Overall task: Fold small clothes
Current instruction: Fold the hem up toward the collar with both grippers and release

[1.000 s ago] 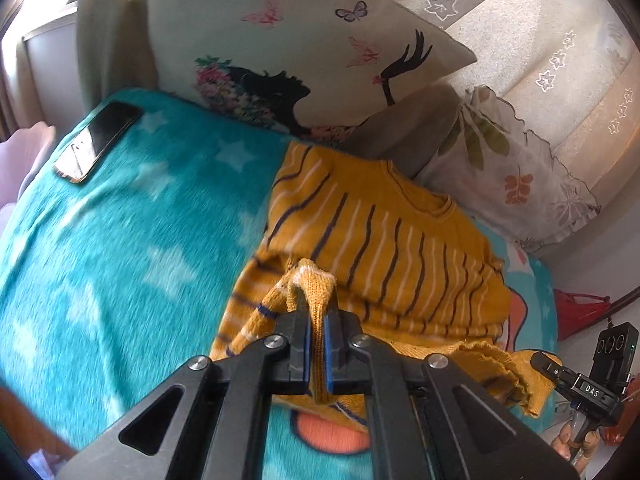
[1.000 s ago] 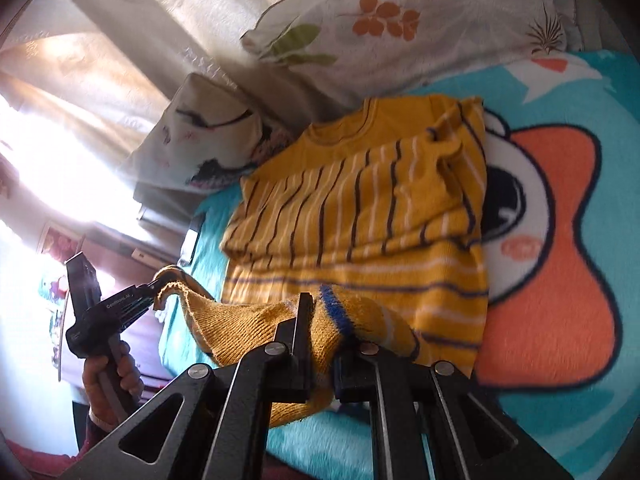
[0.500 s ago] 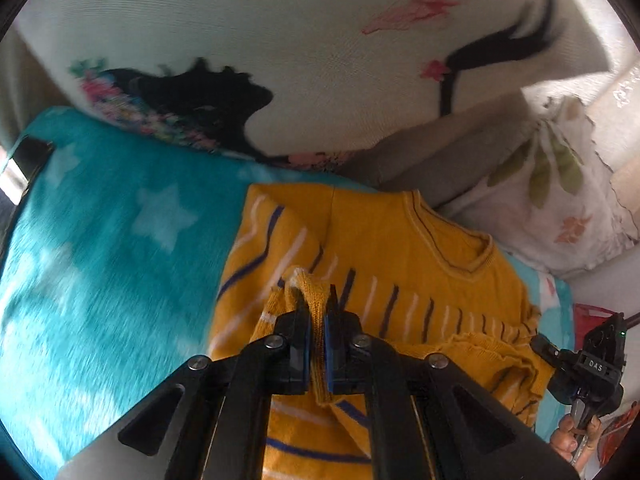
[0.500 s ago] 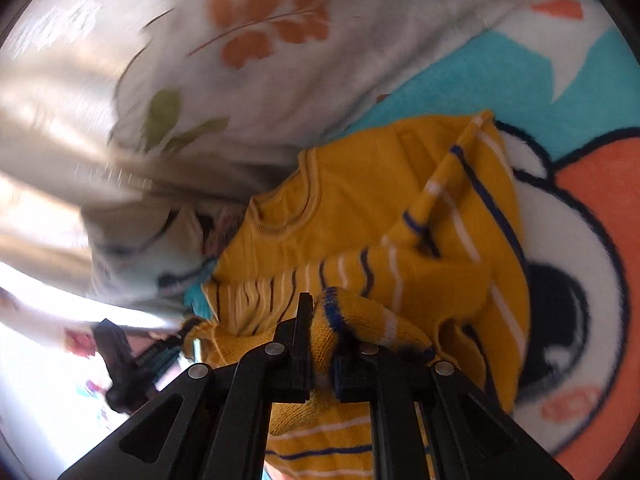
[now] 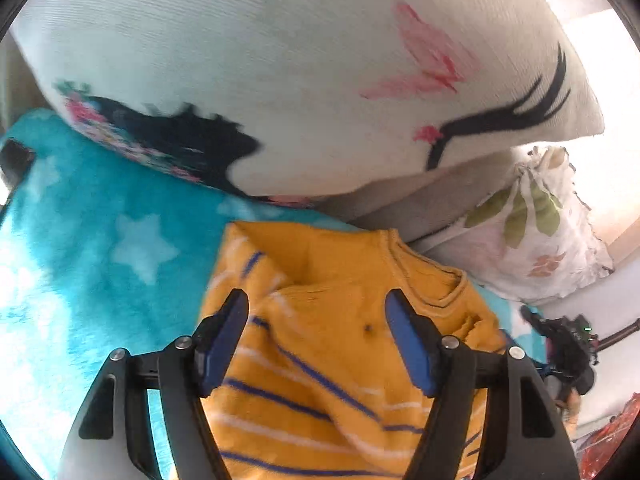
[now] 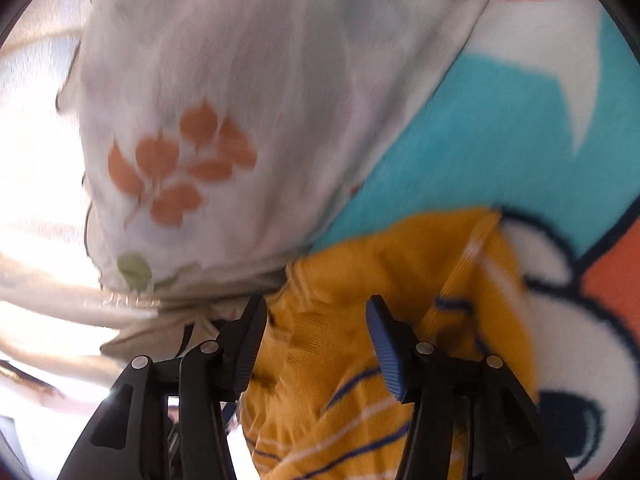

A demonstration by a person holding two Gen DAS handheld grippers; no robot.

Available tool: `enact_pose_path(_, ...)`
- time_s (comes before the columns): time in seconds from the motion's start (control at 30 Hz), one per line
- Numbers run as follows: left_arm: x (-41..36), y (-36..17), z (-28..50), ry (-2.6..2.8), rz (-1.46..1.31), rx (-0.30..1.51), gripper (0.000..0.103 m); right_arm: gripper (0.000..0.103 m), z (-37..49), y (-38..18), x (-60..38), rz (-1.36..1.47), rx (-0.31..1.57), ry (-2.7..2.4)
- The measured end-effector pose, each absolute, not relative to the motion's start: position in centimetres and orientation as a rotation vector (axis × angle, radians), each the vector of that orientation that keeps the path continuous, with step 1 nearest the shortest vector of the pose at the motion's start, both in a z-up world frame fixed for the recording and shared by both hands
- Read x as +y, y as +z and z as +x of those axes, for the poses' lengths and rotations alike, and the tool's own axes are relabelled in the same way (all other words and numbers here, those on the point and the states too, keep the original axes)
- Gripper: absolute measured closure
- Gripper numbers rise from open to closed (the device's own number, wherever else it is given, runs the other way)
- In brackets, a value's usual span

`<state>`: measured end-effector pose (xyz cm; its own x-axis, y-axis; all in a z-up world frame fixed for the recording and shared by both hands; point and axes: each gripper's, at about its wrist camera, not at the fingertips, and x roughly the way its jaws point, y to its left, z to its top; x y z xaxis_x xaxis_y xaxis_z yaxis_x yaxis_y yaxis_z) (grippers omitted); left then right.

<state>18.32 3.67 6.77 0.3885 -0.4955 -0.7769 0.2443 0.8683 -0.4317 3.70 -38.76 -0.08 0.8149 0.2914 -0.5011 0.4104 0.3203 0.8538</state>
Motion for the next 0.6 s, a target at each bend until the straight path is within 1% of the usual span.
enact_pose_path(0.07,4.6,7.0,18.0,-0.452,-0.242,1.068,0.033,0.044,3.2,1.6,-38.3,1.18,0.672,-0.094)
enact_pose_path(0.17,5.2,6.2,17.6,-0.421,-0.161,1.094,0.033,0.044,3.2,3.9,-35.8,0.987,0.748,-0.076)
enact_pose_path(0.27,4.9,4.7,17.1,-0.399,-0.063,1.145,0.033,0.044,3.1,4.8,-32.9,0.848,0.811,-0.058)
enact_pose_path(0.37,5.5,3.9,16.0,-0.337,0.027,1.137,0.033,0.044,3.2,5.7,-30.8,0.719,0.844,-0.077)
enact_pose_path(0.5,7.8,3.4,15.5,-0.329,-0.027,1.134,0.033,0.042,3.9,6.3,-30.3,0.515,0.87,-0.22)
enact_pose_path(0.6,8.6,3.0,15.6,-0.337,-0.056,1.148,0.033,0.042,6.9,5.3,-29.7,0.365,0.94,-0.267)
